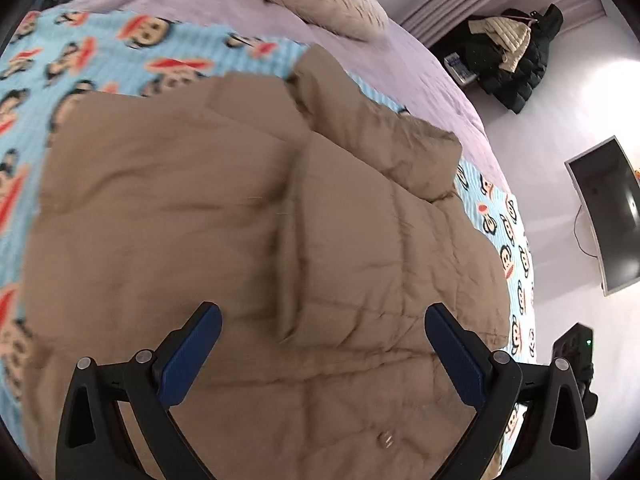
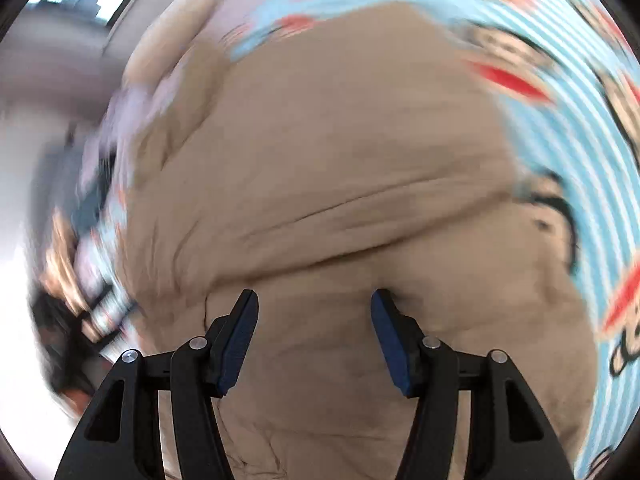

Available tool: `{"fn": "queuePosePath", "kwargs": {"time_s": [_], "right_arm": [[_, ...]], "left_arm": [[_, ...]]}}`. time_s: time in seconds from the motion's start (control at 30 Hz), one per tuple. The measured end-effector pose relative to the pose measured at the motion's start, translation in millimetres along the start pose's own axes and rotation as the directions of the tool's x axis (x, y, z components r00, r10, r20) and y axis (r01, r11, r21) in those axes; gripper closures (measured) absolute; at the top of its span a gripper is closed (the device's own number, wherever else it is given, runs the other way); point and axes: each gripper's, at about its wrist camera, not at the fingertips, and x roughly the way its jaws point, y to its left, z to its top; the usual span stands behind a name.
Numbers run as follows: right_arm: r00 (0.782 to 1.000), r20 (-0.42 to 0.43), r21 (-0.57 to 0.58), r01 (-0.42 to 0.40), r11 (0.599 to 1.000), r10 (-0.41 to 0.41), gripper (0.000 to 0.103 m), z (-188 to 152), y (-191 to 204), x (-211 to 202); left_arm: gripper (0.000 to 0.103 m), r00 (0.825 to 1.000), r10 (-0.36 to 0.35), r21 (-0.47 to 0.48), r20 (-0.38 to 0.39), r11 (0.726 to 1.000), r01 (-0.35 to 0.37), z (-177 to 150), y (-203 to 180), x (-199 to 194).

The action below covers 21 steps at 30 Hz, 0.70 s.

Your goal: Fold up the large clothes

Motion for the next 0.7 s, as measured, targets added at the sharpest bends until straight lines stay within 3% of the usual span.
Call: {"fn": "queuePosePath", "kwargs": {"time_s": [0.03,0.1,0.13,0.17,0.2,0.23,0.33,0.4,0.57,0.63,0.7], "right_arm": [[1.000,0.018,0.045,-0.026,0.999,0.025,0.040,5,-11,-4],[0.996,0.068,0.132,-0.069,0.989,0.060,0.041,18,-34,-12],[0.993,0.091,0.155,-0.087,0.984,0.073,0.052,23,-41,-15],[0.992,0.101,0.162,-0.087,0.983,0.072,0.080,26,-42,-14],[0.993,0.103,0.159,-0.072,0.985,0.056,0.092,31,-43,-14],[0.994,0.102,0.147,-0.062,0.987,0.047,0.094,32,-42,-15],[0.997,0.076,0.049,-0.025,0.999,0.021,0.095,32,-24,-5],[0.998,0.062,0.015,0.011,1.000,-0.012,0.095,27,-20,8],[0.997,0.073,0.056,0.004,0.998,-0.008,0.095,25,-28,17],[0.997,0.070,0.039,0.023,0.999,-0.026,0.095,23,-25,11],[0.996,0.073,0.049,0.054,0.997,-0.058,0.093,20,-19,2]], "left_arm": [[0.022,1.000,0.000,0.006,-0.007,1.000,0.000,2,-5,6],[0.073,0.998,0.029,0.021,-0.048,0.999,-0.028,7,-15,20],[0.087,0.997,0.051,0.034,-0.058,0.998,-0.049,7,-19,24],[0.092,0.997,0.053,0.047,-0.060,0.998,-0.050,7,-23,24],[0.092,0.997,0.059,0.056,-0.043,0.997,-0.057,5,-25,19],[0.092,0.998,0.059,0.078,-0.018,0.995,-0.057,1,-28,11],[0.092,0.994,0.107,0.123,0.008,0.987,-0.107,-15,-25,0],[0.092,0.989,0.146,0.119,-0.031,0.983,-0.142,-26,-10,10],[0.091,0.983,0.183,0.159,-0.024,0.971,-0.177,-27,-10,24],[0.082,0.979,0.205,0.171,-0.010,0.965,-0.200,-24,-13,18],[0.058,0.963,0.268,0.171,0.026,0.948,-0.269,-22,-12,6]]}}
